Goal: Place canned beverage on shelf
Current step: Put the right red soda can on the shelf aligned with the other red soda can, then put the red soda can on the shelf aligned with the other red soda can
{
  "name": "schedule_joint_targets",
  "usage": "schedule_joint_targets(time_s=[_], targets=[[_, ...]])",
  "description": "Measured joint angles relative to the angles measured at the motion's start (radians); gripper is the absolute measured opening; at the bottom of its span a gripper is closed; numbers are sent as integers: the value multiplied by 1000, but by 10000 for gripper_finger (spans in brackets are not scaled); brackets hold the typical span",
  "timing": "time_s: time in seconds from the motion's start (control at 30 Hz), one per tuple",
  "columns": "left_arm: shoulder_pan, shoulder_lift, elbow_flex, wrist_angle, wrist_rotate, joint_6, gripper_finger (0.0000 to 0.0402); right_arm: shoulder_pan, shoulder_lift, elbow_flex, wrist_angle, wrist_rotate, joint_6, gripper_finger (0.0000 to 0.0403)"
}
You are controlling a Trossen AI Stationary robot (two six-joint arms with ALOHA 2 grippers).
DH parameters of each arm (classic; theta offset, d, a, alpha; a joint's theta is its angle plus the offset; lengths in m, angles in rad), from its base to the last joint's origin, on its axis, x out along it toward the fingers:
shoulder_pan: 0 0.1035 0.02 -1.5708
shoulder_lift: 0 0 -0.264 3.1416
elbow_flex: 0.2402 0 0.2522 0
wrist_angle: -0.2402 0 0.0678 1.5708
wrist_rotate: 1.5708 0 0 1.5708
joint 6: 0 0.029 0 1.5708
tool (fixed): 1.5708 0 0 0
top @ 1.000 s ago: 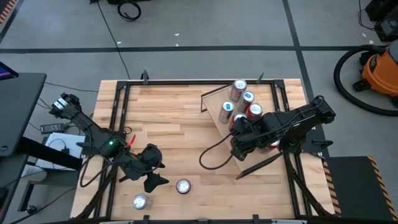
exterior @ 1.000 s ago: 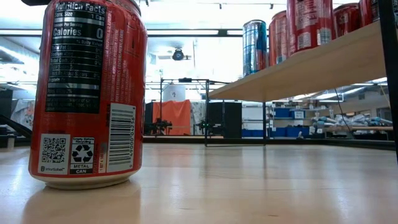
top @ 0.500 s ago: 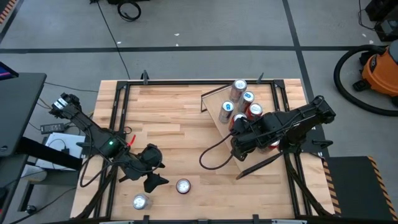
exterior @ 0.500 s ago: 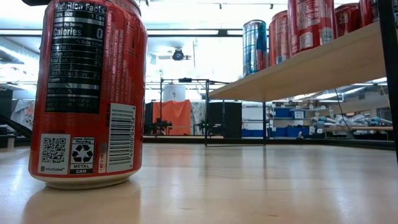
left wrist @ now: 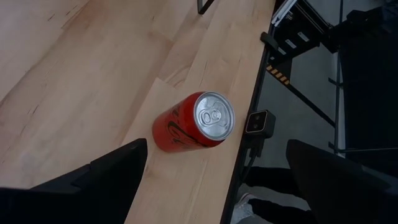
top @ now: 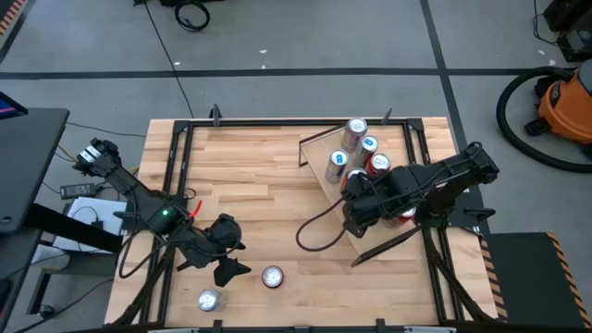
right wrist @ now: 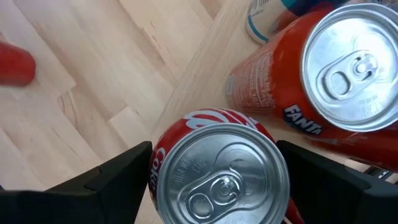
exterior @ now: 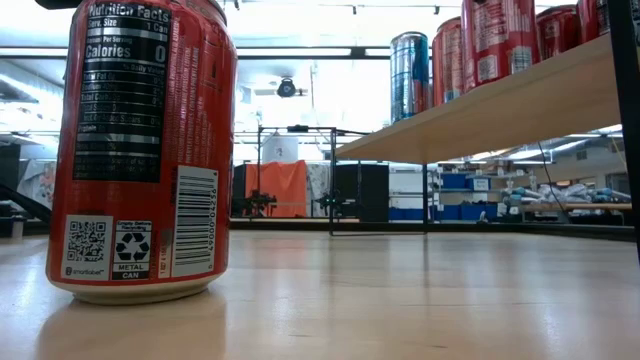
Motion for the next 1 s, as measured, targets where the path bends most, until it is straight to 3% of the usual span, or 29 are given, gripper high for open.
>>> schedule_joint_targets(time_s=[0.47,0.6,0.8,1.0], targets=[[0,0,0,0,0,6,396,-11,-100,113,9,49,-27,348],[0,0,0,4,-19,6,396,22,-116,115,95,51,-88,348],[8,8,0,36,-81,13,396,82,-80,115,33,54,-107,348],[10,8,0,45,-108,36,396,173,-87,117,55,174,-111,348]])
